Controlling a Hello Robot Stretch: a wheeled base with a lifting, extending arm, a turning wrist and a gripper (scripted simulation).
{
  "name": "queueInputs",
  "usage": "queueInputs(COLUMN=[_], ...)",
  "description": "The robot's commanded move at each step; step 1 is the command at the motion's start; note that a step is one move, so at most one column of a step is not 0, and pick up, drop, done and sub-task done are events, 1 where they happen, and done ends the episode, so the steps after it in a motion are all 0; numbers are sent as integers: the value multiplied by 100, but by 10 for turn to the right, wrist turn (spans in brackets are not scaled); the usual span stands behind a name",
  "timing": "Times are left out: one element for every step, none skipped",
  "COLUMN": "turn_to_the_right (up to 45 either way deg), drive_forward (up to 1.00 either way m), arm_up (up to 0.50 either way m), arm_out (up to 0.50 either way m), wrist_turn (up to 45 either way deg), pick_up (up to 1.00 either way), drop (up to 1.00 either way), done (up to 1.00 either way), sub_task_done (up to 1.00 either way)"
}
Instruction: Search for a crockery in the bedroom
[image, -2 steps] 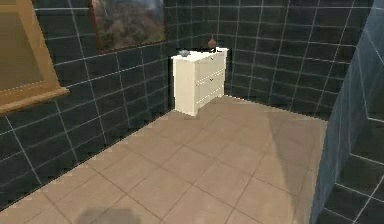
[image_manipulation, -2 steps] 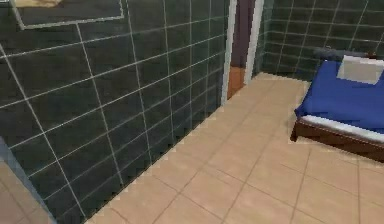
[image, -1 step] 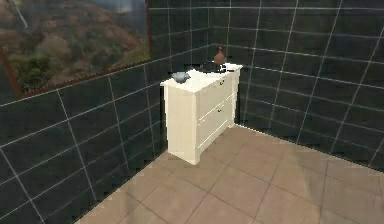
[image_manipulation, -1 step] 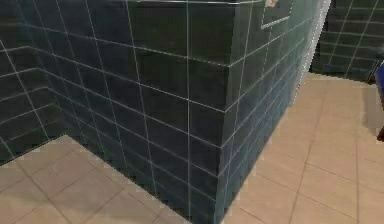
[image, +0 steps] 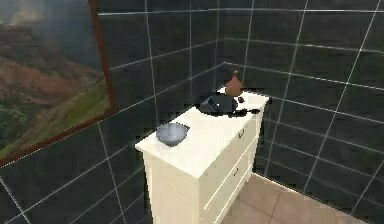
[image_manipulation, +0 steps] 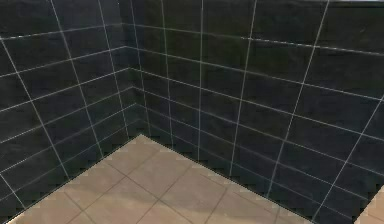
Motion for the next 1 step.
queueInputs(turn_to_the_right=[0], drive_forward=[0], arm_up=[0], arm_out=[0], wrist_turn=[0], pick_up=[0], drop=[0], done=[100], sub_task_done=[0])
